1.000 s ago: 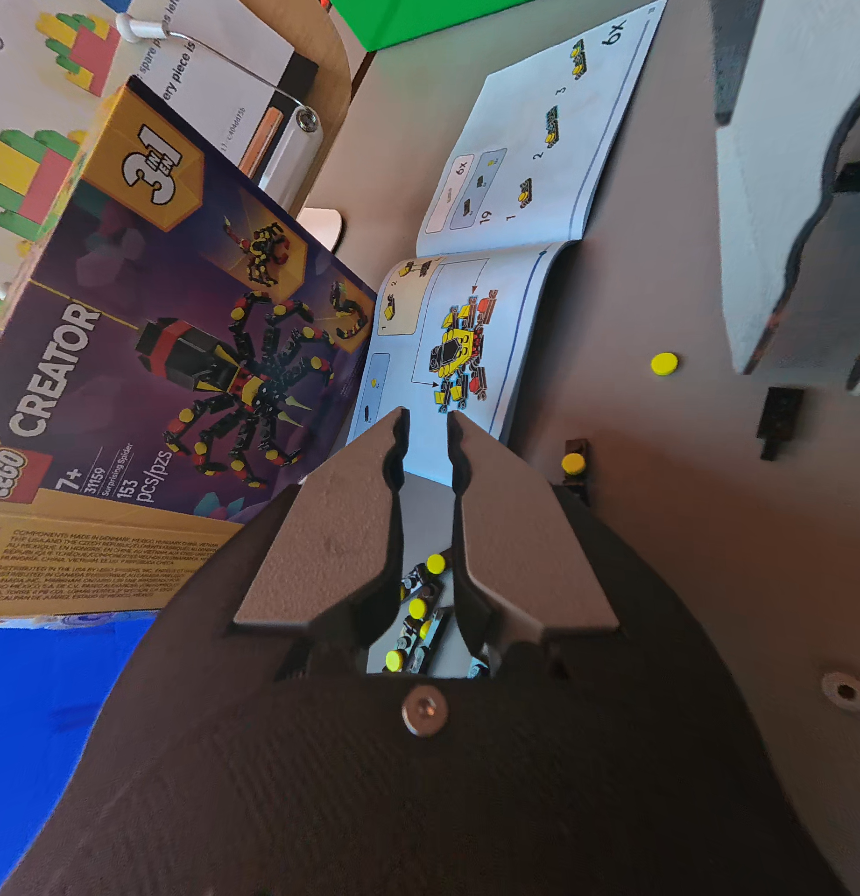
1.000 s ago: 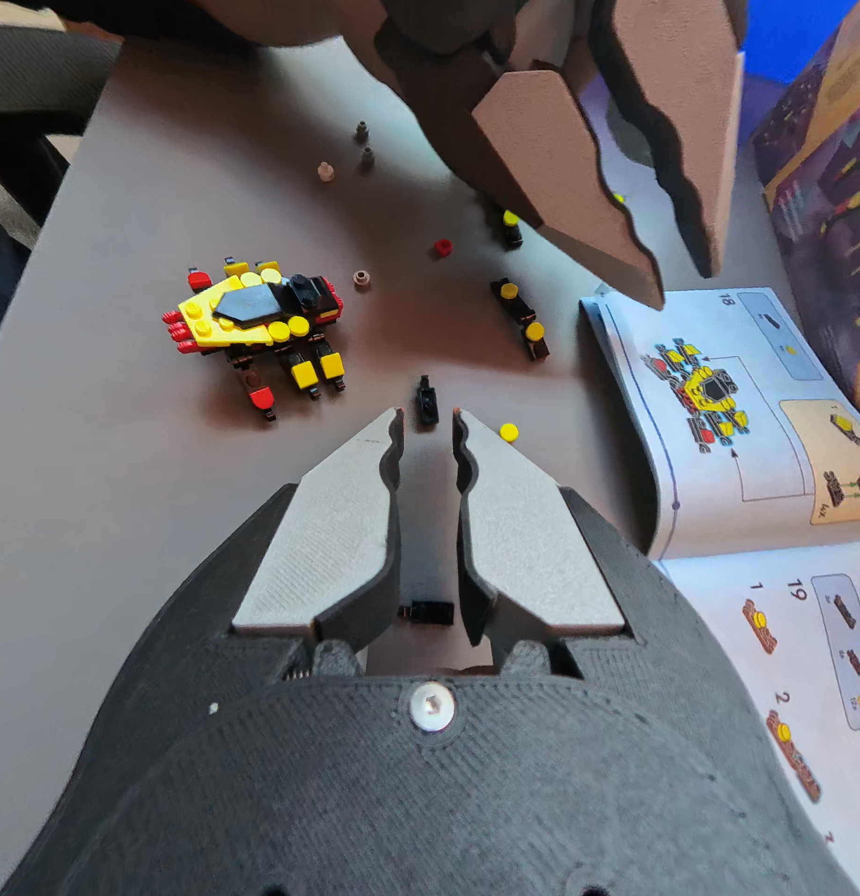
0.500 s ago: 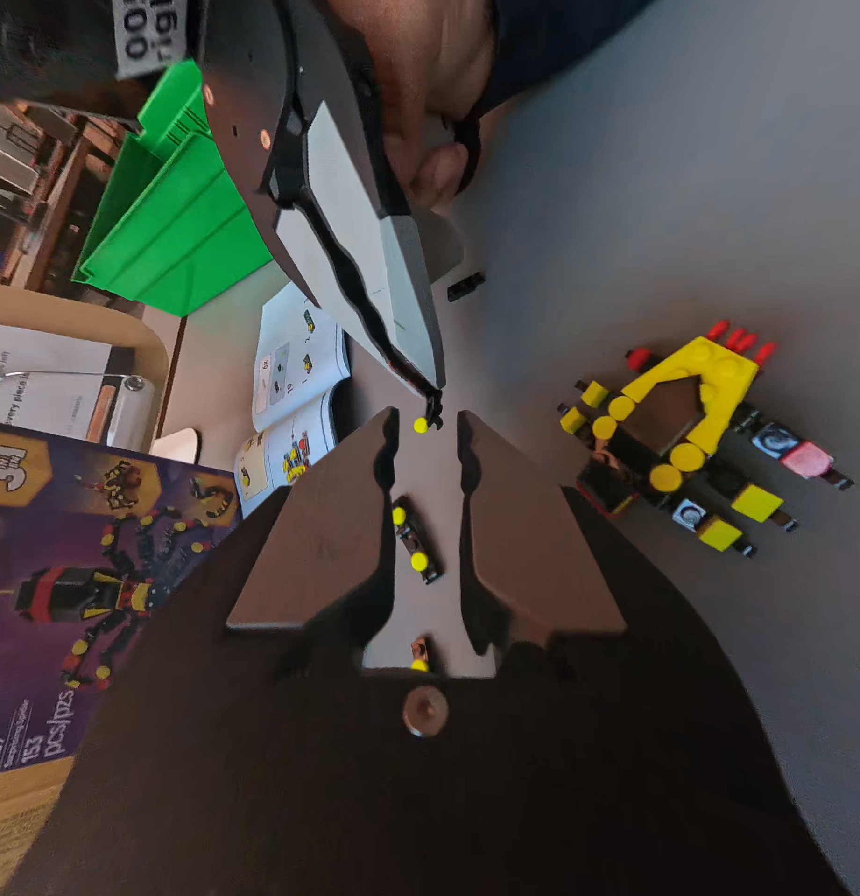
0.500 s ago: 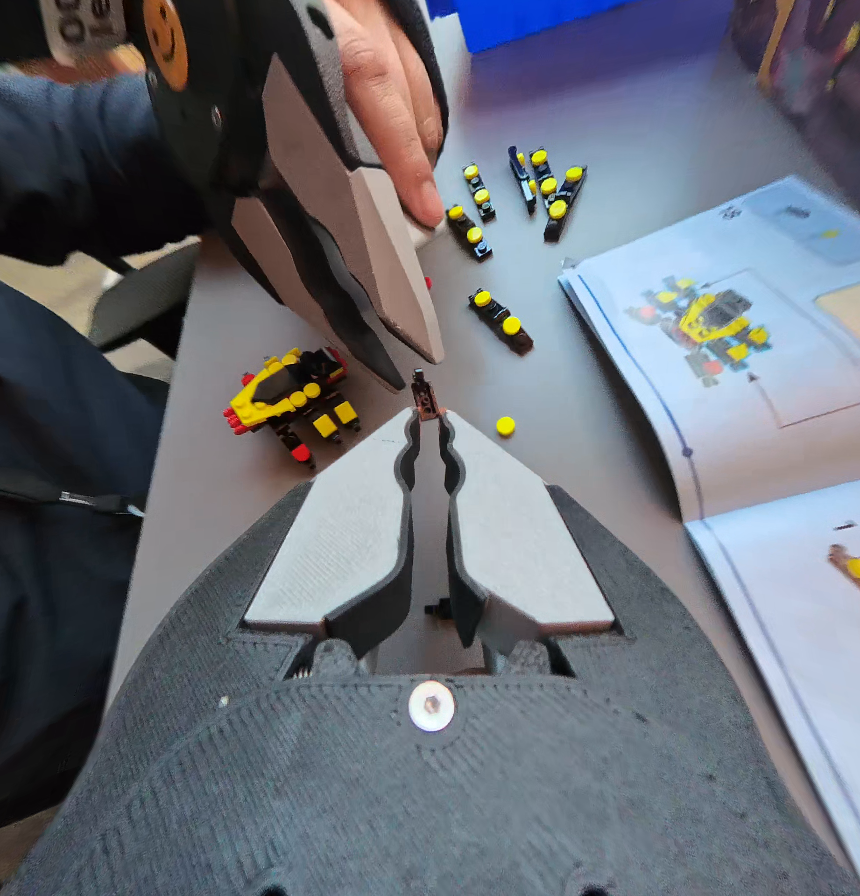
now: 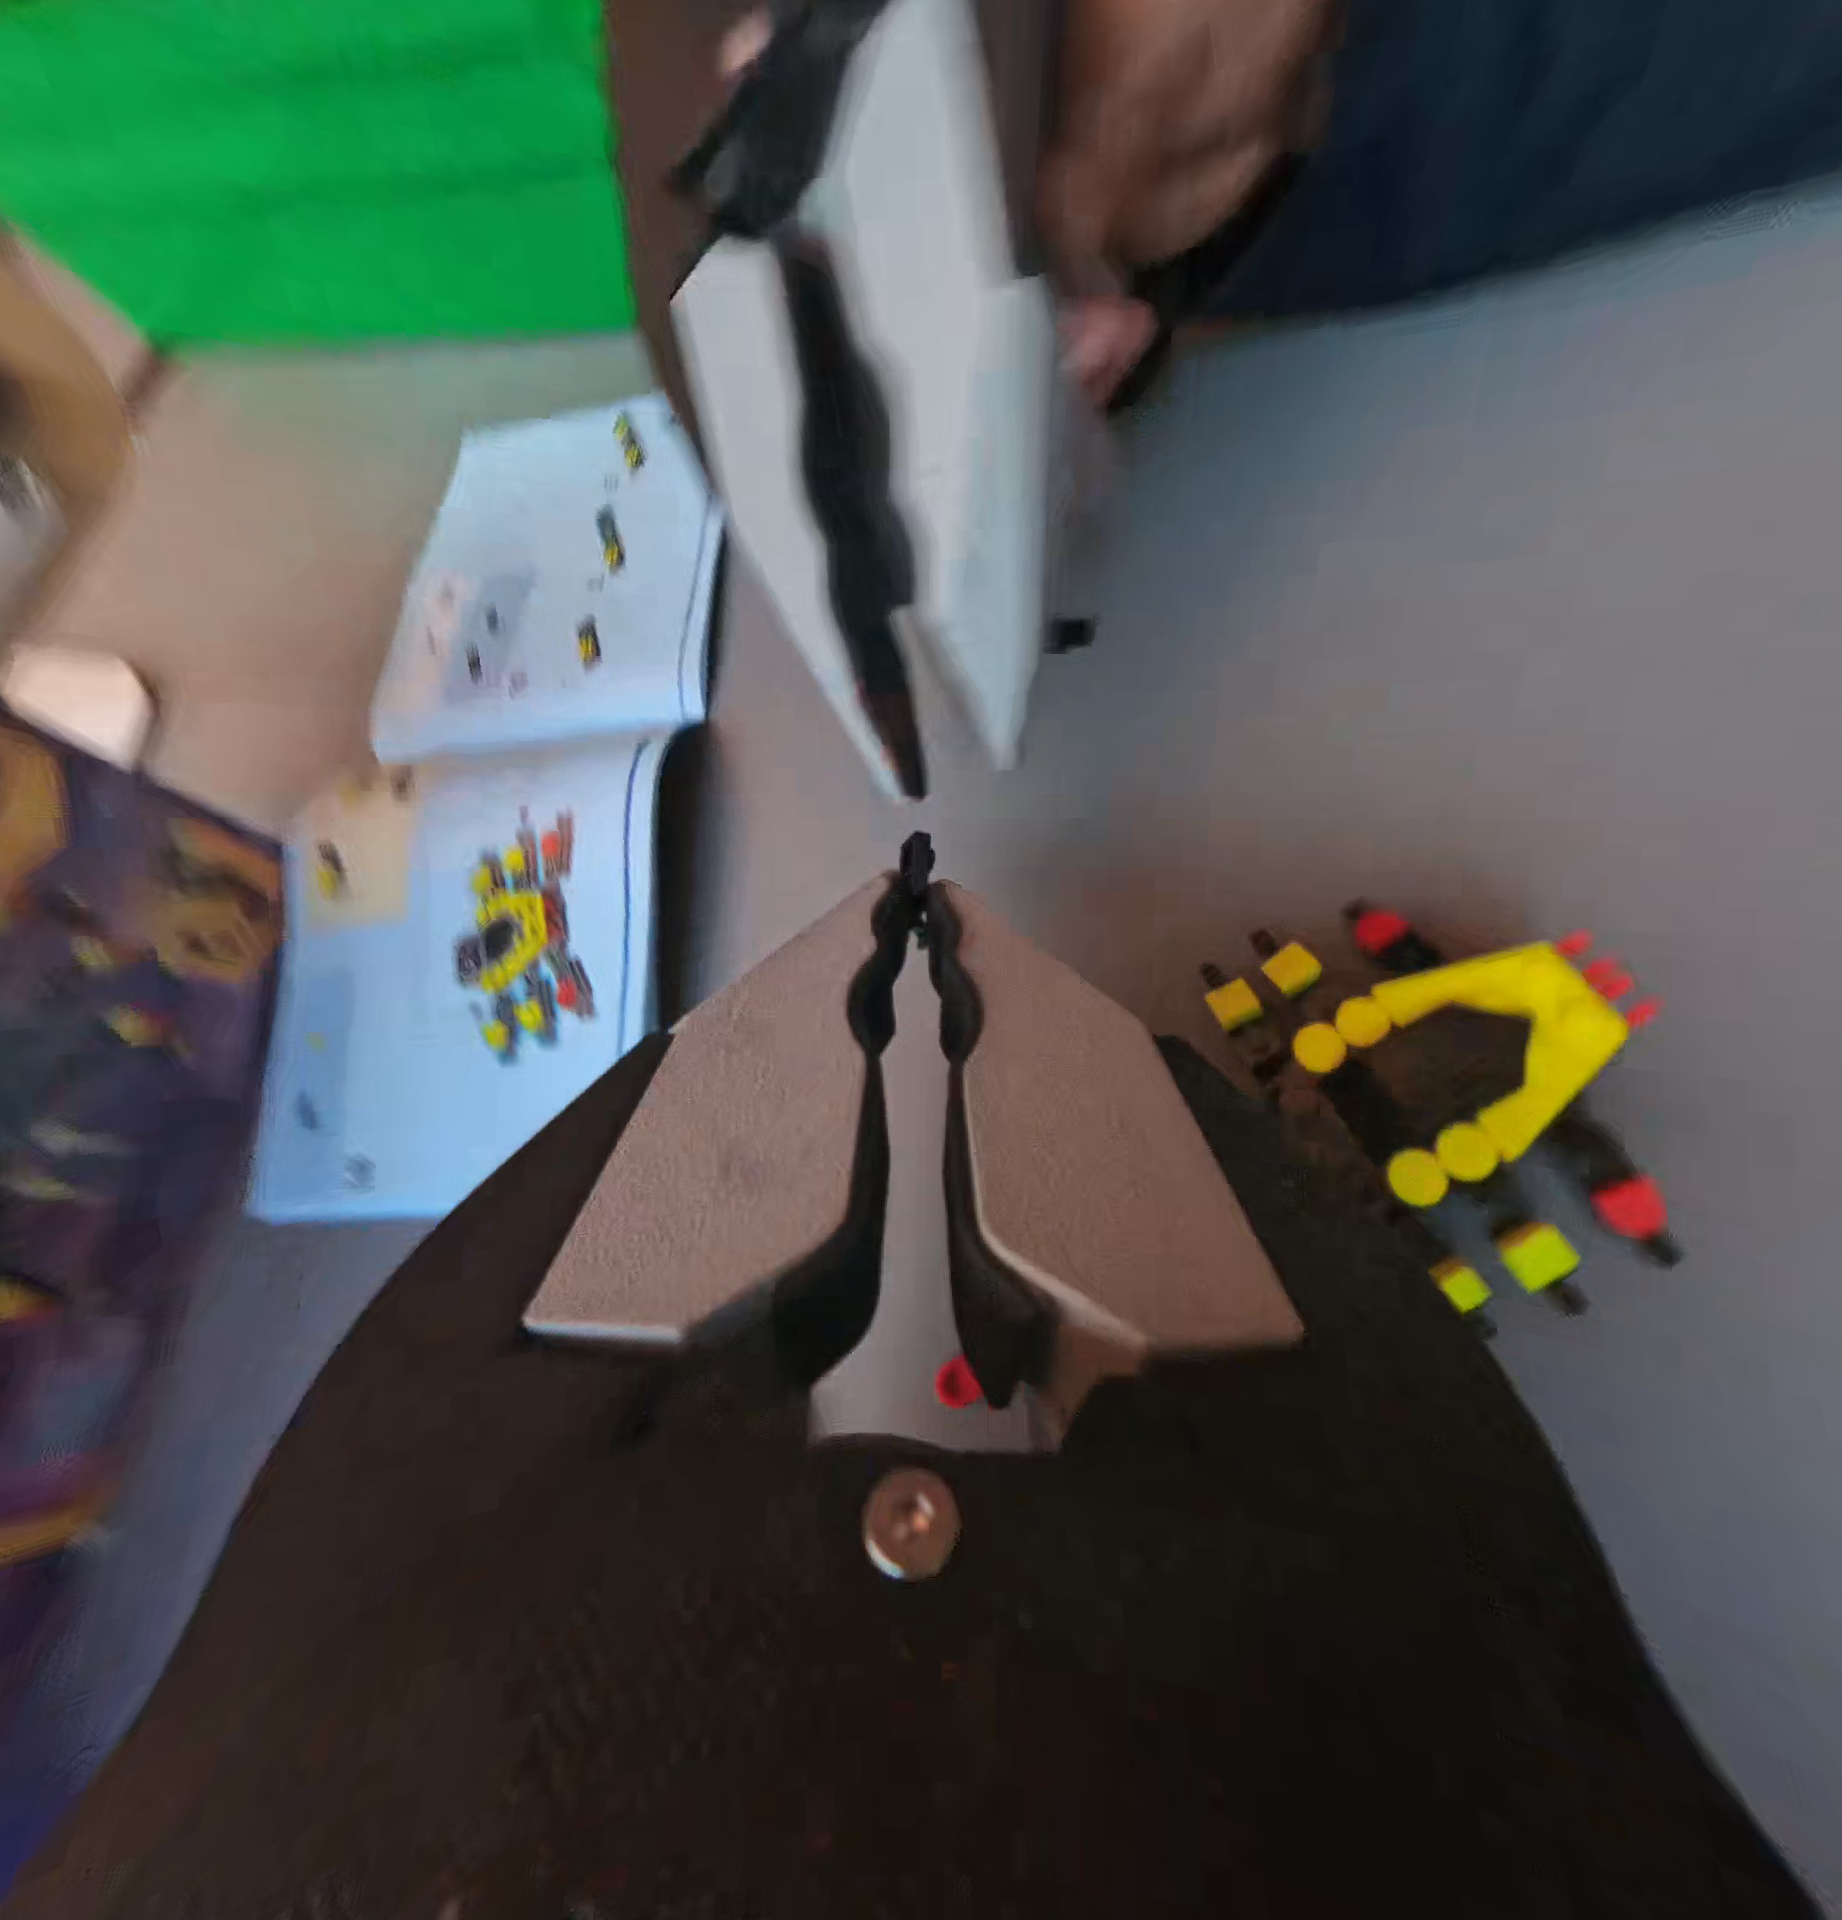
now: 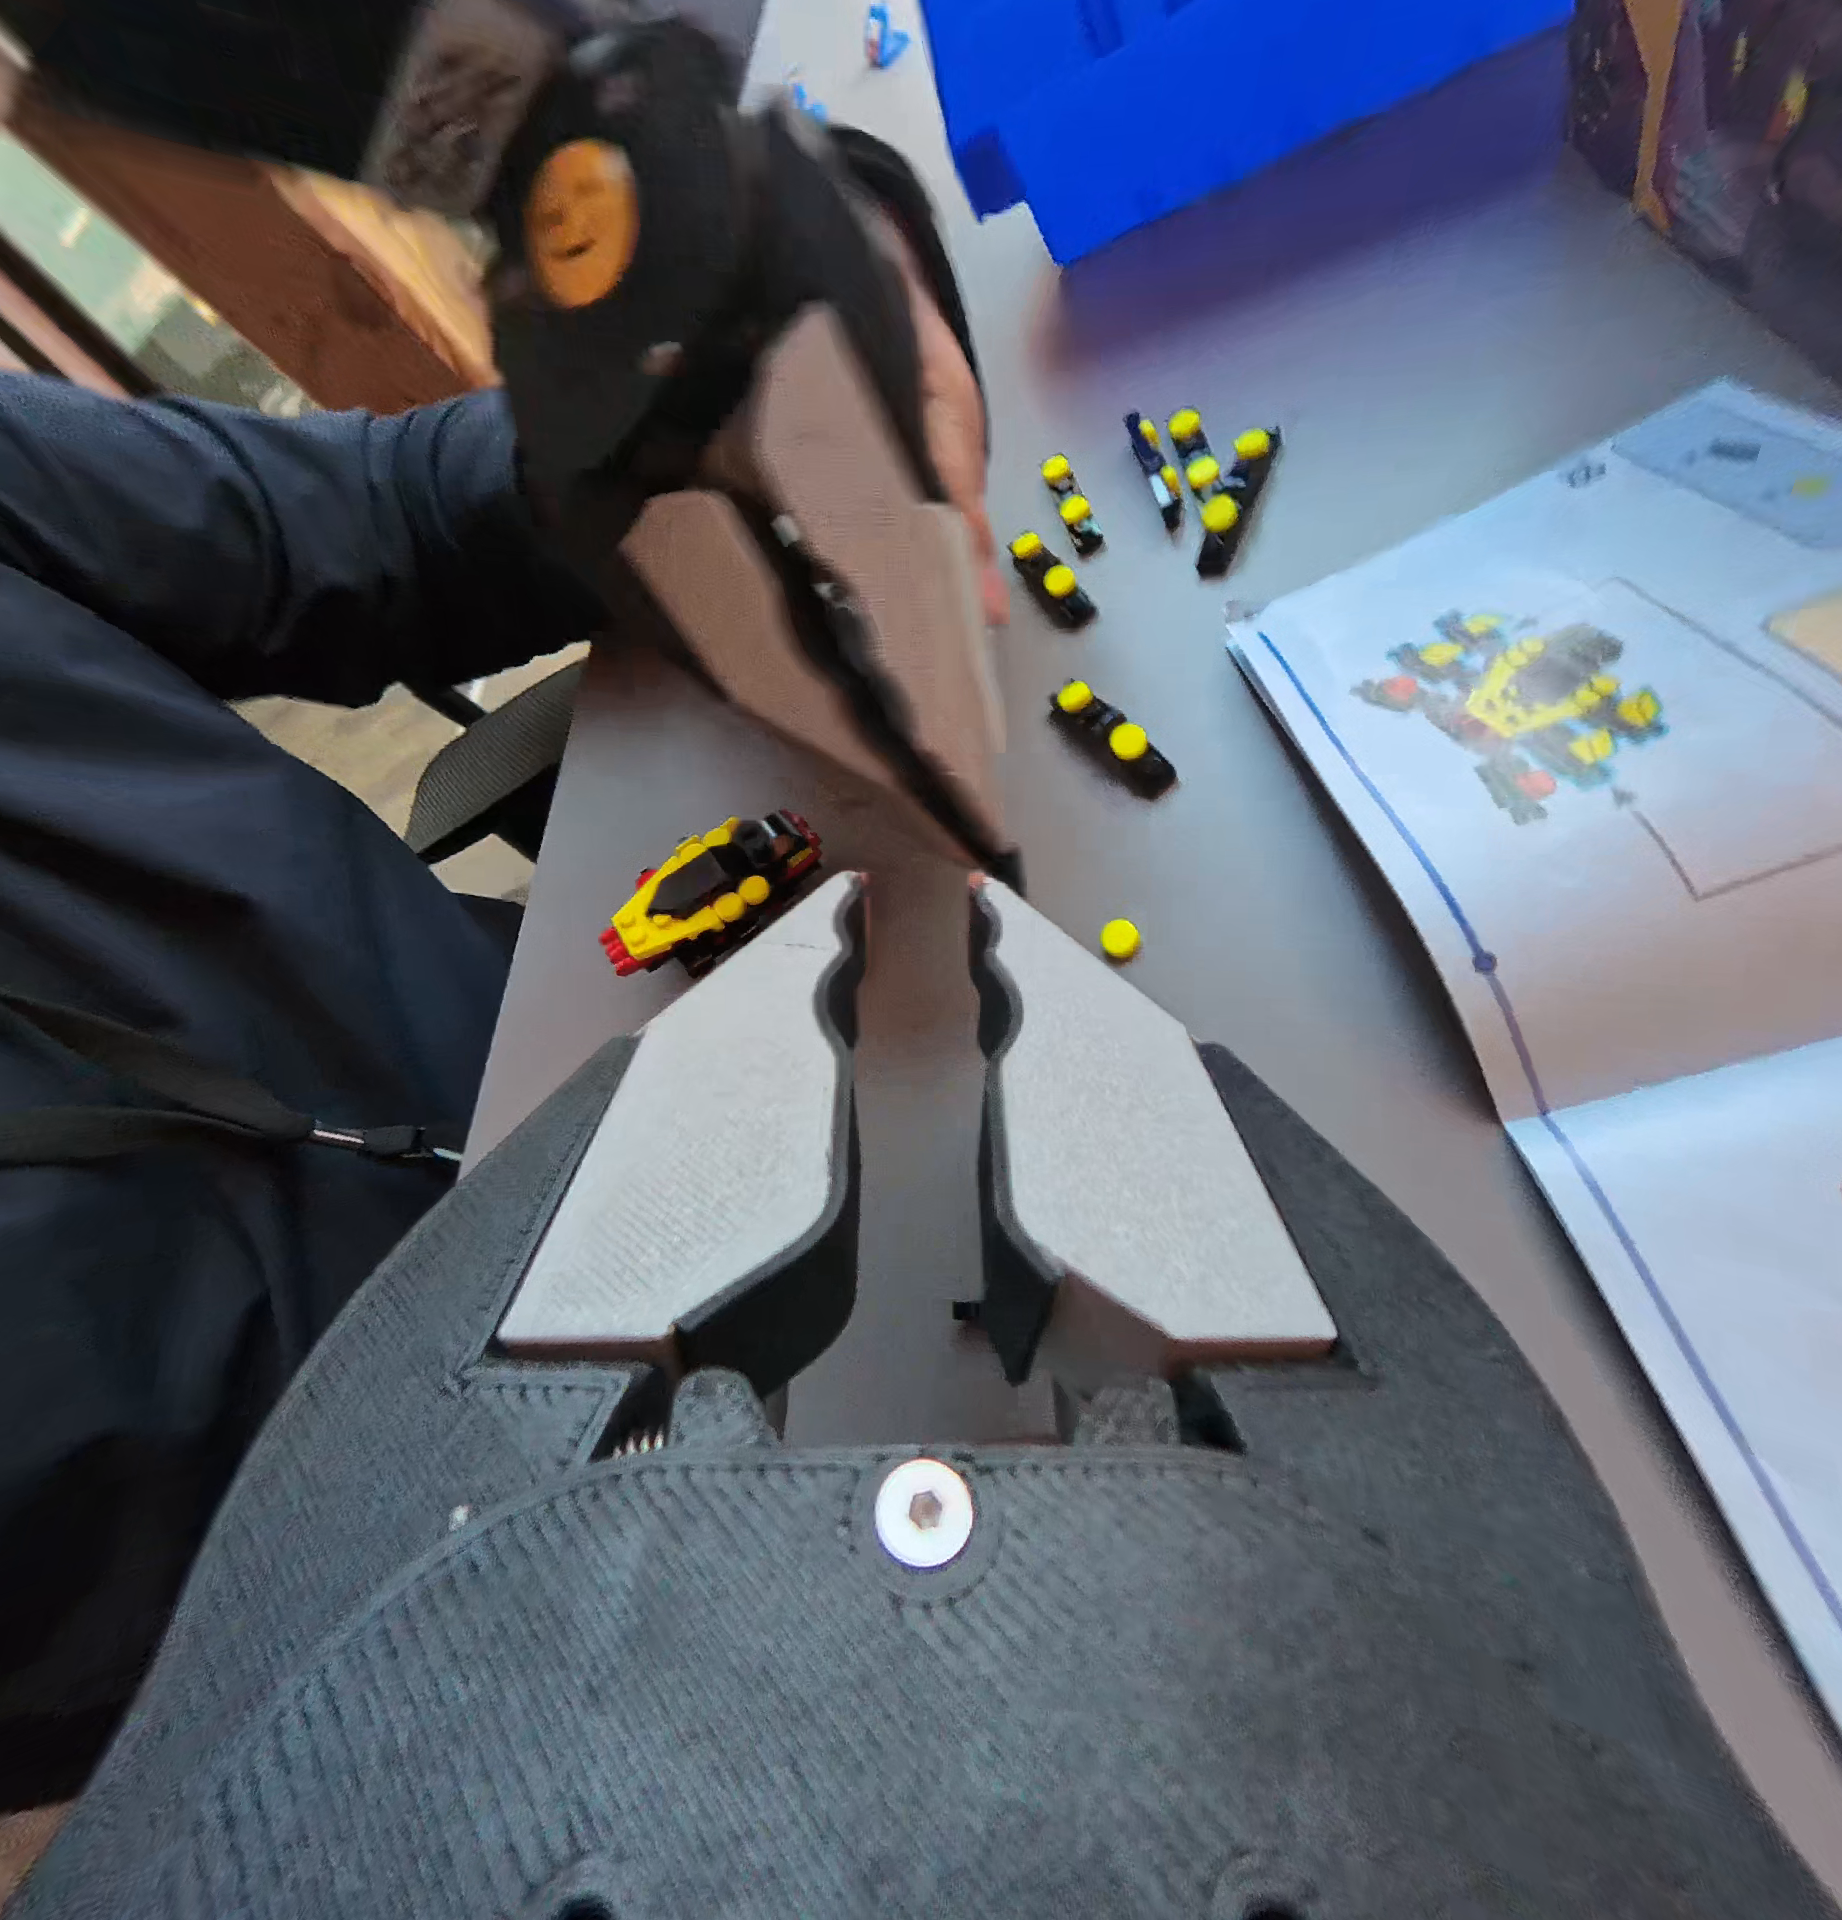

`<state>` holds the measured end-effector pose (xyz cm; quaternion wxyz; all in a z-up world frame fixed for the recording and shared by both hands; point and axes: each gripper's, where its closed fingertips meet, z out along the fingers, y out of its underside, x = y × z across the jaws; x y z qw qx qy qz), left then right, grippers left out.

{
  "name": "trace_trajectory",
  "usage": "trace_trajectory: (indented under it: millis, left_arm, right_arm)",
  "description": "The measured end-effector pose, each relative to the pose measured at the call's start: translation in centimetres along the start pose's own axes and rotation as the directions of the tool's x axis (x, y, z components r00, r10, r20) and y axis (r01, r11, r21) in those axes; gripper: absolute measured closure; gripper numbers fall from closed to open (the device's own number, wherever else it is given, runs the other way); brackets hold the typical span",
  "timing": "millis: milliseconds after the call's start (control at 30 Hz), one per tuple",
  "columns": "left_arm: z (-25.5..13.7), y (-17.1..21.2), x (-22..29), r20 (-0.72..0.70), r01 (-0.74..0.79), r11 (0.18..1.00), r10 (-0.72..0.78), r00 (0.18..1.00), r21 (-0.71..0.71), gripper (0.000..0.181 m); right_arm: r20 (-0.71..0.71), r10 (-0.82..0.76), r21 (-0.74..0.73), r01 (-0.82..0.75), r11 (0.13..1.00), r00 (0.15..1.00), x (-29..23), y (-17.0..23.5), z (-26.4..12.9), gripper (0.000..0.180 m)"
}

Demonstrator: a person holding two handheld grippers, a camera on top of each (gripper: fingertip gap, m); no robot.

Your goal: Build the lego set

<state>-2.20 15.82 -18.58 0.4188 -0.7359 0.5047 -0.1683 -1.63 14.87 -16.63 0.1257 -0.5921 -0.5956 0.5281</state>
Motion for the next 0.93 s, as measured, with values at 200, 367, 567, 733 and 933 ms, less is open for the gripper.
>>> trace_trajectory:
  millis: [200, 367, 567, 733, 933]
  left_arm:
    - [-1.3, -1.5, 1.0, -0.398, 0.608, 0.794, -0.554, 0.731, 0.011, 0.181]
    - [-2.0, -2.3, 1.1, -0.544, 0.733, 0.680, -0.620, 0.566, -0.012, 0.181]
    - [-2.3, -2.5, 1.0, -0.606, 0.785, 0.618, -0.640, 0.473, -0.040, 0.181]
    - [-2.5, -2.7, 0.9, -0.622, 0.797, 0.602, -0.641, 0.451, -0.043, 0.181]
    - [-2.4, -1.5, 0.0, -0.429, 0.631, 0.775, -0.562, 0.707, 0.024, 0.176]
  right_arm:
    - [-0.318, -0.415, -0.103, 0.404, 0.909, 0.852, 0.7, -1.1, -0.1, 0.153]
    - [-0.361, -0.664, -0.297, 0.594, 0.748, 0.655, -0.1, -0.2, 1.1, 0.156]
    - [-0.391, -0.719, -0.331, 0.641, 0.692, 0.574, -0.2, -0.6, 1.1, 0.169]
    - [-0.411, -0.763, -0.369, 0.674, 0.640, 0.500, -0.3, -0.9, 0.9, 0.173]
    - [-0.310, -0.570, -0.351, 0.465, 0.813, 0.761, 0.8, 1.9, 1.5, 0.174]
